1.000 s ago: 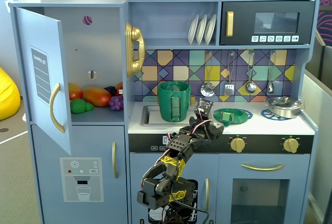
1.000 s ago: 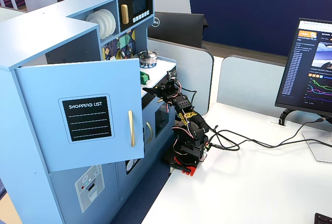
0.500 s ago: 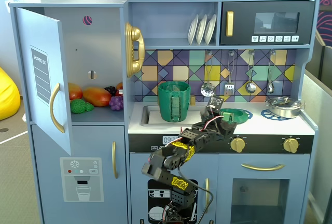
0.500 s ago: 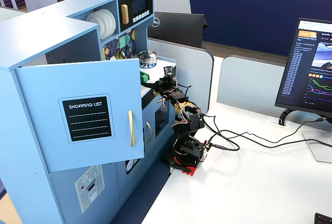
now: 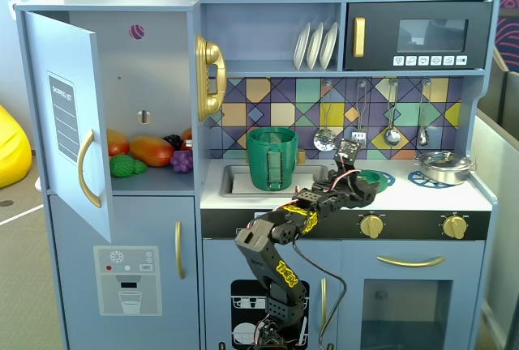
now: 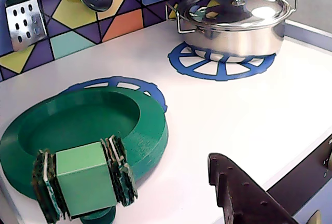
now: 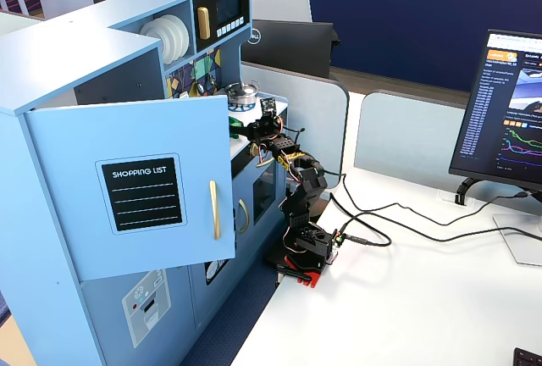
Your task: Pick up the lid from the counter and put it on the green recipient
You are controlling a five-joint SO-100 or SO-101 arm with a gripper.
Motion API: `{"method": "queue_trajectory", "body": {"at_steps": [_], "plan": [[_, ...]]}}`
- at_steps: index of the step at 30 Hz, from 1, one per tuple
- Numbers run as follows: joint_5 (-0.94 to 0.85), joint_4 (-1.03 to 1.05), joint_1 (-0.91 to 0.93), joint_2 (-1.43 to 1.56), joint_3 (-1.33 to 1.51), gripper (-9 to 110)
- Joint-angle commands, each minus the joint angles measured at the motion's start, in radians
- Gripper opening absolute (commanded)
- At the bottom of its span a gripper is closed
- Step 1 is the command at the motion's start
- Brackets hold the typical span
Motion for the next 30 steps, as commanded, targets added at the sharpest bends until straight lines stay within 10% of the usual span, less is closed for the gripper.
{"method": "queue_trajectory", "body": {"at_steps": [1,23,30], "plan": [[-0.023,-0.041,-0.037,-0.026,-0.095,50],[-0.084,-0.080,-0.087,-0.290,-0.291,41],[-0.092,-0.074,-0.109,-0.304,-0.281,9]]}}
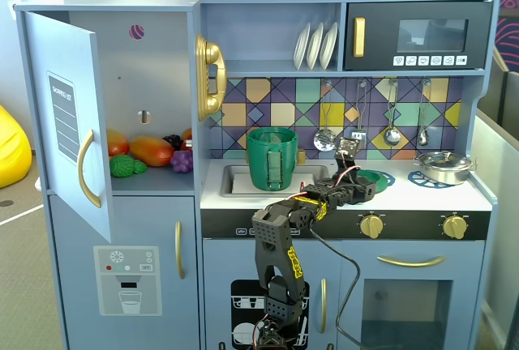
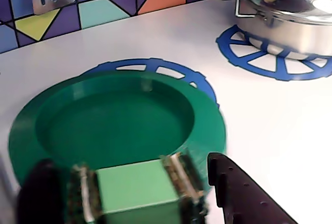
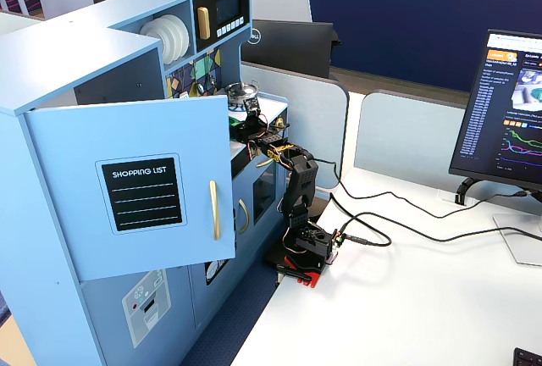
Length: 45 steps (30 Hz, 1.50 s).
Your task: Pick up the lid from the counter and put it on the green recipient
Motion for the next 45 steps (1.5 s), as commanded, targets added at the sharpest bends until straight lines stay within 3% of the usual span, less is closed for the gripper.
{"method": "queue_trajectory", "body": {"at_steps": [1,17,33,45], "plan": [[-0.023,-0.029,-0.025,0.012,-0.060,2],[0.011,-0.057,-0.003,0.114,-0.095,0],[0.127,0.492,-0.187,0.295,-0.695,0],[0.002,0.604,-0.420,0.331,-0.709,0]]}}
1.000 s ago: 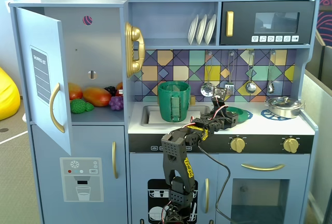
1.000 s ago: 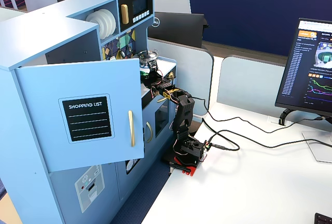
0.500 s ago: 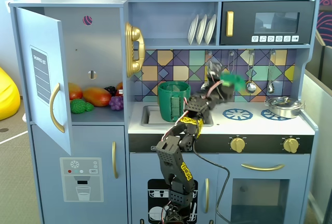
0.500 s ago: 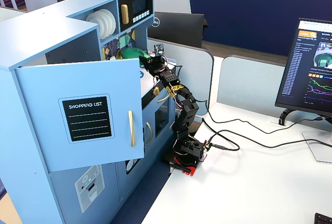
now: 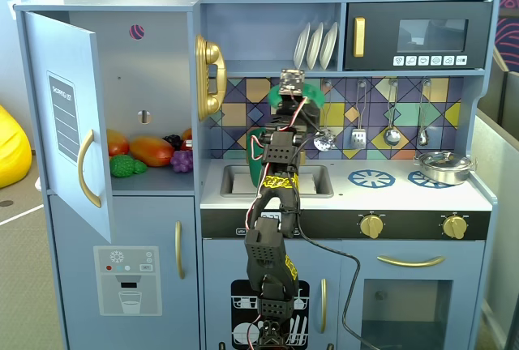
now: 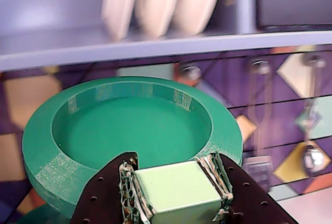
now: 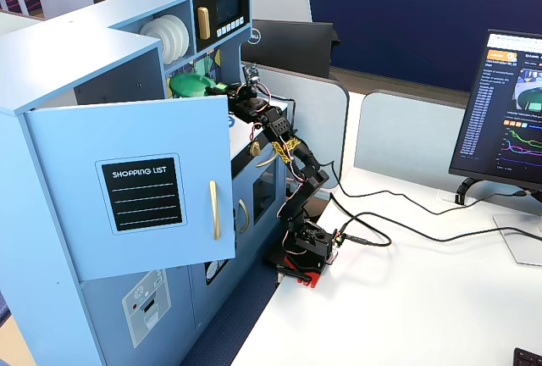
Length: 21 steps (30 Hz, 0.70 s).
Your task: Pick up the lid from the counter and put it on the green recipient
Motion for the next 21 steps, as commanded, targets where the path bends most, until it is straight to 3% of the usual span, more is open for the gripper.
{"method": "queue_trajectory", "body": {"at_steps": [1,21], "plan": [[-0.038,0.002,-0.072,0.051,-0.064,0],[-0.057,-0.025,-0.135,0.031,0.081,0]]}}
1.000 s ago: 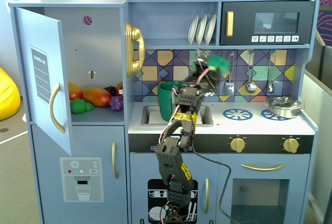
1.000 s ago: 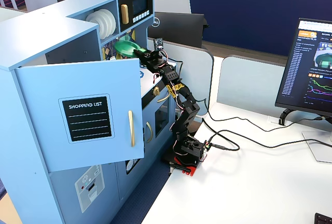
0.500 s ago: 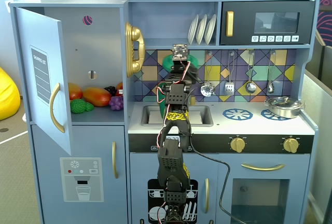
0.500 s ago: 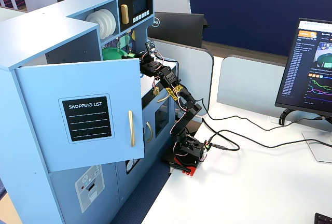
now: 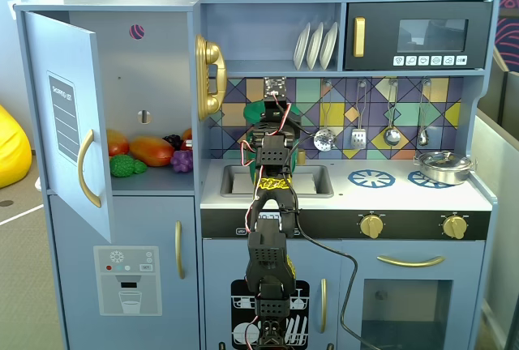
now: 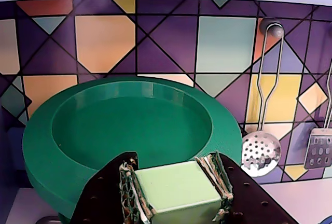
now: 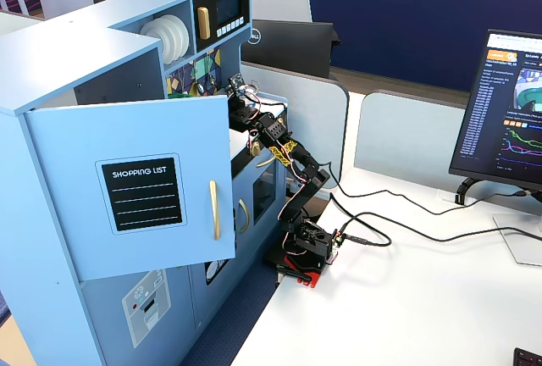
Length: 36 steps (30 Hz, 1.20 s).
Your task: Pick up the lid from the counter and put it on the green recipient
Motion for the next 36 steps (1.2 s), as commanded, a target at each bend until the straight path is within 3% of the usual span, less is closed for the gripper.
{"method": "queue_trajectory", "body": {"at_steps": [1,36], "plan": [[-0.006,-0.032,-0.002,0.006,-0.021,0],[-0.089,-0.101,0.005,-0.095,0.078,0]]}}
